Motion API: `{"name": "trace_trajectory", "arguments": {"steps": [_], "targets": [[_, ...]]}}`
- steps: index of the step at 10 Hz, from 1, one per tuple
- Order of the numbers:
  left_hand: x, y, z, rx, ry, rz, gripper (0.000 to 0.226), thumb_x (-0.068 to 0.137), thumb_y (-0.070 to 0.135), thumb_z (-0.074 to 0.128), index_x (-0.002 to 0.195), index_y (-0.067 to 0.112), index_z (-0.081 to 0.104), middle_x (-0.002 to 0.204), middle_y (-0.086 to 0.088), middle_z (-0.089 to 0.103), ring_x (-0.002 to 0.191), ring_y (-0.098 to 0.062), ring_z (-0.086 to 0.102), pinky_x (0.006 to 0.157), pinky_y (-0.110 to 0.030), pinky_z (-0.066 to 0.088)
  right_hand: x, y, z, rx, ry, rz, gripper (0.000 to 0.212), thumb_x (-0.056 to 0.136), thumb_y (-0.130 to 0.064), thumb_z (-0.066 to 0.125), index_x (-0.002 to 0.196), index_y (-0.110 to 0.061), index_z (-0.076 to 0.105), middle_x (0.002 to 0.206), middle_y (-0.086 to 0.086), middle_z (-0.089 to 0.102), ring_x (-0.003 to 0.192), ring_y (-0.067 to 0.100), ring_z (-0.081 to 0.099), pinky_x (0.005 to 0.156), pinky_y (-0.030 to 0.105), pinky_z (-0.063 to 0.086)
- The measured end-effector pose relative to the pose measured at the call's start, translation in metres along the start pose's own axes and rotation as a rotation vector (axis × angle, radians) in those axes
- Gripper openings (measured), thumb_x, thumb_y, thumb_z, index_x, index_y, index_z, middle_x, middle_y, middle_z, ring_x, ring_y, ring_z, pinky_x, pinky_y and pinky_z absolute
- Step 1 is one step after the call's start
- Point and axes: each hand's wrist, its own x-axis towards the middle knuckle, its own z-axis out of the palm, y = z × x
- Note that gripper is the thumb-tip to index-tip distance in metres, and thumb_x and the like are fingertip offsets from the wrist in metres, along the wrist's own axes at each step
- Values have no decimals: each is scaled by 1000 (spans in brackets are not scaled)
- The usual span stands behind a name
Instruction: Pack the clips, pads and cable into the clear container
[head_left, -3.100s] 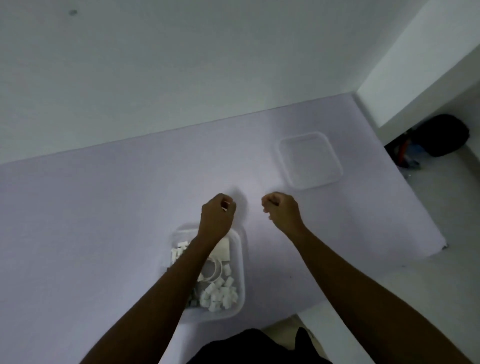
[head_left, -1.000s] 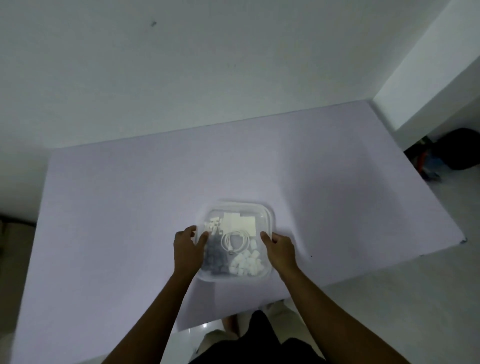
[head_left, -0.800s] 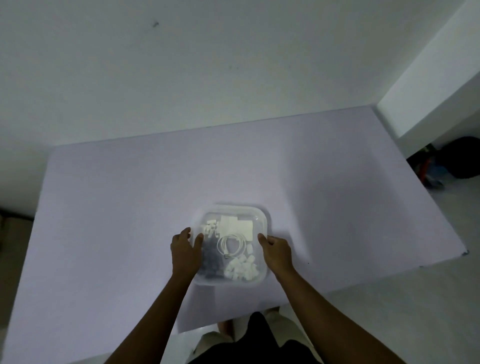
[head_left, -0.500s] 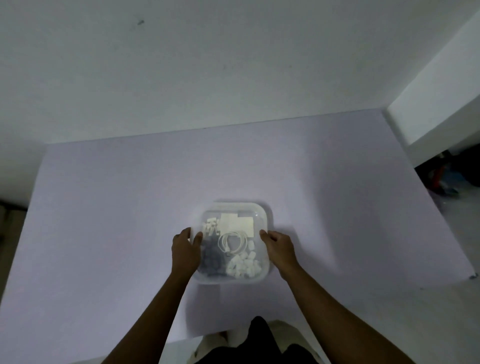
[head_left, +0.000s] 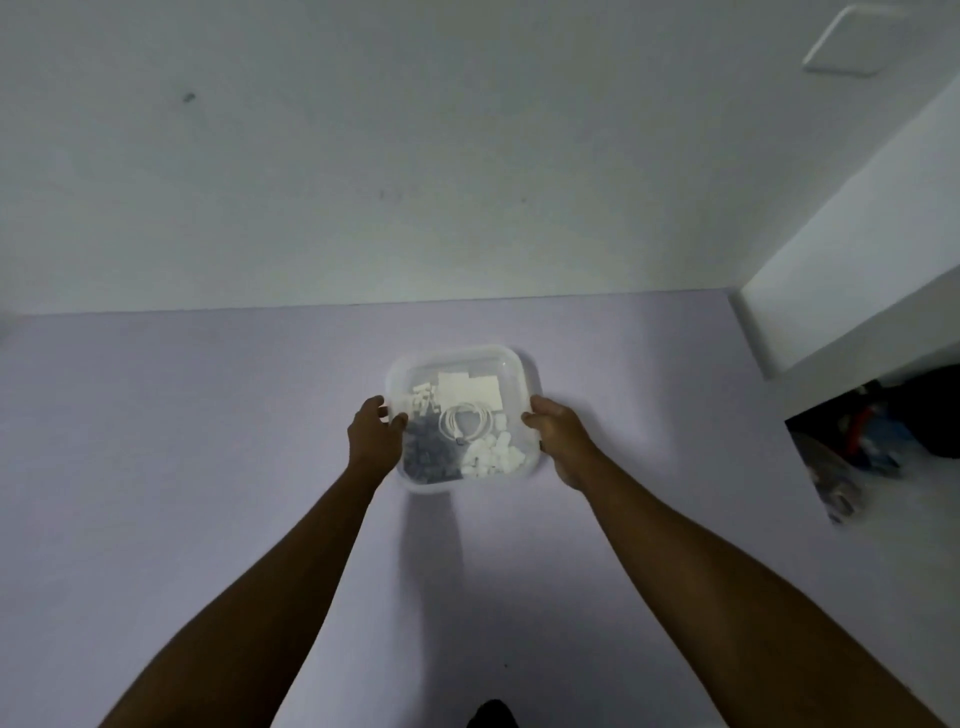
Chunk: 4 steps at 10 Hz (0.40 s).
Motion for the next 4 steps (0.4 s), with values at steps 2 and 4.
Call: {"name": "trace_trajectory", "arguments": {"steps": [2, 4], "targets": [[10, 14, -2, 99, -56, 67, 36, 96, 16, 57, 132, 8, 53, 131, -11, 62, 112, -29, 63, 98, -39, 49, 11, -25, -4, -92, -60, -45, 30, 97, -9, 53, 126, -9, 58, 117, 8, 64, 101, 25, 62, 96, 44, 51], [-5, 30, -32, 374, -242, 221, 62, 100, 36, 49, 151, 7, 27, 156, -11, 34, 142, -30, 35, 115, -38, 27, 6, -22, -10, -369, -97, -114, 53, 101, -28, 49, 149, -9, 36, 152, 10, 43, 135, 28, 45, 111, 38, 37]]}}
